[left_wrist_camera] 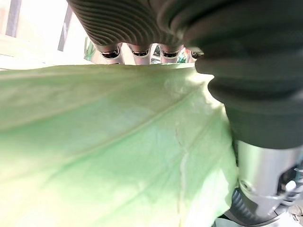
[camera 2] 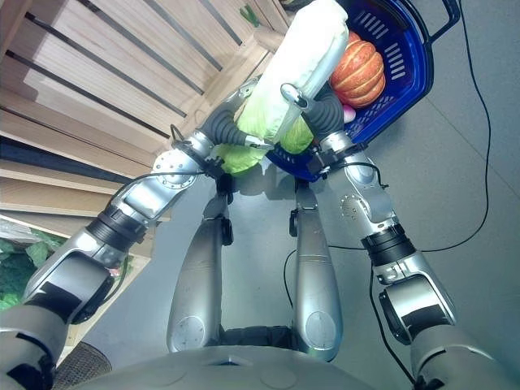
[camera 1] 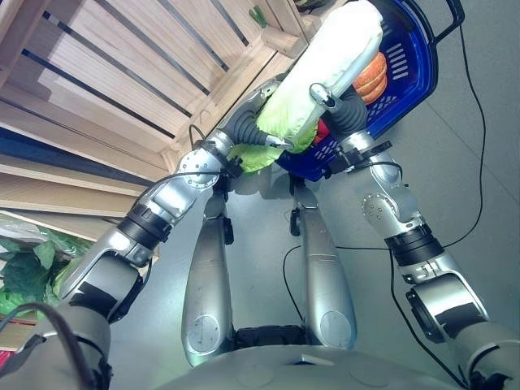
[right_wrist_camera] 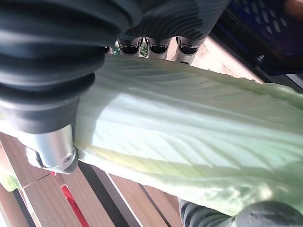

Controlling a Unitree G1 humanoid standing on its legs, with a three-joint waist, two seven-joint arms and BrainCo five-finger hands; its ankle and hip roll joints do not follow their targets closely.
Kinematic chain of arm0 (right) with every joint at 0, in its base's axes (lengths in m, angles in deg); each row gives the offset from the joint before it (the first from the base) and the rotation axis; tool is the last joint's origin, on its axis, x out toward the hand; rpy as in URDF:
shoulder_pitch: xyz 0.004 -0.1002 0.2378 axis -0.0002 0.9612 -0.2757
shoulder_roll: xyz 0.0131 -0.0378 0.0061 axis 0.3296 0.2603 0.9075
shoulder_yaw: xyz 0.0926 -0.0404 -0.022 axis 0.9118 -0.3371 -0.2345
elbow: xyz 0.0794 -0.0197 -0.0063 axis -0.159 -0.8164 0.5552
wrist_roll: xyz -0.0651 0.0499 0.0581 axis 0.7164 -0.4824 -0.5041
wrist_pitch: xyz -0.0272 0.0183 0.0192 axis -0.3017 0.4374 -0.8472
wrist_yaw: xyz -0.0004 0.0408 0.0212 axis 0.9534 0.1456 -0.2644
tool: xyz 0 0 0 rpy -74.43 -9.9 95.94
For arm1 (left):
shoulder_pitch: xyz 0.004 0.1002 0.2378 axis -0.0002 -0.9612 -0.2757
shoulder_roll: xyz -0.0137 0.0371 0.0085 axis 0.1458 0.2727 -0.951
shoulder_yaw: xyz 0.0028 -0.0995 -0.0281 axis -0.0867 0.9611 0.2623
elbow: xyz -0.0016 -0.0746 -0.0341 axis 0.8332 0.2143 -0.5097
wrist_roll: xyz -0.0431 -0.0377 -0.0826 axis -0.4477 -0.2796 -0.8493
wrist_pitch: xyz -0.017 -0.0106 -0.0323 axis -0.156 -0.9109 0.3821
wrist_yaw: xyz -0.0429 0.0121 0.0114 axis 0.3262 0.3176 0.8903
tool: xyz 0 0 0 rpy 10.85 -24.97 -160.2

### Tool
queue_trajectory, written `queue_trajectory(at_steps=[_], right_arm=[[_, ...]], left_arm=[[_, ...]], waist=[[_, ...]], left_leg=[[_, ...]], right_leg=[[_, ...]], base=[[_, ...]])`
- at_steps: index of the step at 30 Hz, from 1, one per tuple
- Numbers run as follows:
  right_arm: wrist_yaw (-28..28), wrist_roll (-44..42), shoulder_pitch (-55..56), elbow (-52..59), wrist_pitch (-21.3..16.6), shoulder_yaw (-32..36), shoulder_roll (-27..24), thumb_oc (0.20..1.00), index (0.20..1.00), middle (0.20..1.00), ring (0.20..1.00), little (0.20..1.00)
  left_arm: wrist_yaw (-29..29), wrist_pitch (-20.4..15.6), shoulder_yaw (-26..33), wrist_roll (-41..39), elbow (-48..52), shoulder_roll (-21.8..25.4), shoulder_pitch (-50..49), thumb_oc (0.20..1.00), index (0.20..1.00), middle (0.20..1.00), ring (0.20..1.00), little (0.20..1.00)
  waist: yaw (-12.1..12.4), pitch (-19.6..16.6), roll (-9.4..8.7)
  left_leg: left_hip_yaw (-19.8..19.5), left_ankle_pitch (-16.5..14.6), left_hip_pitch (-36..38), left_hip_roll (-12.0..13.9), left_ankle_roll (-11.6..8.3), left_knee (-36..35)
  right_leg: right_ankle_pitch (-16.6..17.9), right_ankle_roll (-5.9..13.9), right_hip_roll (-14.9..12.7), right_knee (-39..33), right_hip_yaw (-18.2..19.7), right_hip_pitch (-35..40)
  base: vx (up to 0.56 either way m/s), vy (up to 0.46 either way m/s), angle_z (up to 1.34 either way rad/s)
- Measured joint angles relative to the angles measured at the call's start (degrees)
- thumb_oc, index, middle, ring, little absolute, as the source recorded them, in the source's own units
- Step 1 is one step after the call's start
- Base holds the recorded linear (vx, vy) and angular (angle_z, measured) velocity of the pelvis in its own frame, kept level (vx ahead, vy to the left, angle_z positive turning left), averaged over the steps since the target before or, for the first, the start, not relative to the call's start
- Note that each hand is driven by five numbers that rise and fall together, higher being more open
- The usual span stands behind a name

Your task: Pick up fruits and vegetables into the basket

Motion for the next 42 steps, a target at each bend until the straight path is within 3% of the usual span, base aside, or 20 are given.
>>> queue_trajectory(at_steps=[7, 18, 21, 29, 42], right_arm=[[0.01, 0.00, 0.00, 0.00, -0.12, -0.01, 0.03, 0.200, 0.200, 0.200, 0.200, 0.200], [2.20, 0.16, -0.70, 0.00, -4.16, 0.99, 2.93, 0.200, 0.200, 0.200, 0.200, 0.200], [3.02, 0.11, -0.75, 0.00, -4.82, 1.36, 3.75, 0.200, 0.200, 0.200, 0.200, 0.200], [5.37, 0.00, 1.98, -0.72, -7.20, 5.68, 3.50, 0.200, 0.200, 0.200, 0.200, 0.200], [10.88, -3.48, -2.39, -20.58, -8.68, 7.84, -0.06, 0.200, 0.200, 0.200, 0.200, 0.200]], left_arm=[[1.03, -0.04, -0.18, 0.09, 0.06, -0.03, 0.00, 1.000, 1.000, 1.000, 1.000, 1.000], [18.13, -5.74, 2.15, 0.08, -0.19, -4.70, -4.32, 1.000, 1.000, 1.000, 1.000, 1.000], [20.20, -6.81, 3.43, 0.64, -0.22, -4.72, -4.49, 1.000, 1.000, 1.000, 1.000, 1.000], [27.92, -6.23, 10.67, 2.31, -8.67, -4.38, -4.06, 1.000, 1.000, 1.000, 1.000, 1.000], [31.62, -9.11, 10.87, 1.98, -19.74, -4.13, -1.31, 1.000, 1.000, 1.000, 1.000, 1.000]], waist=[[0.05, 0.00, 0.00], [0.98, 0.00, 0.00], [1.01, 0.00, 0.00], [0.63, 0.00, 0.00], [0.01, 0.00, -0.01]], left_leg=[[-0.04, 0.00, 0.00, 0.00, 0.00, 0.00], [-0.13, -0.05, 0.09, 0.00, 0.05, 0.28], [-0.13, -0.10, 0.10, -0.01, 0.13, 0.49], [-0.12, -0.12, 0.14, -0.03, 0.13, 0.57], [0.10, -0.23, 0.06, 0.02, 0.09, 0.52]], right_leg=[[-0.02, 0.02, 0.00, 0.00, -0.01, 0.00], [0.01, -0.03, 0.02, 0.19, 0.00, 0.16], [-0.15, 0.22, 0.01, 0.23, 0.02, 0.28], [-0.10, 0.16, 0.02, 0.16, 0.04, 0.40], [-0.16, 0.28, 0.04, -0.21, 0.16, 0.30]], base=[[0.00, 0.000, 0.00], [0.00, 0.000, 0.00], [0.00, 0.000, 0.00], [0.00, 0.000, 0.00], [0.00, 0.000, 0.00]])
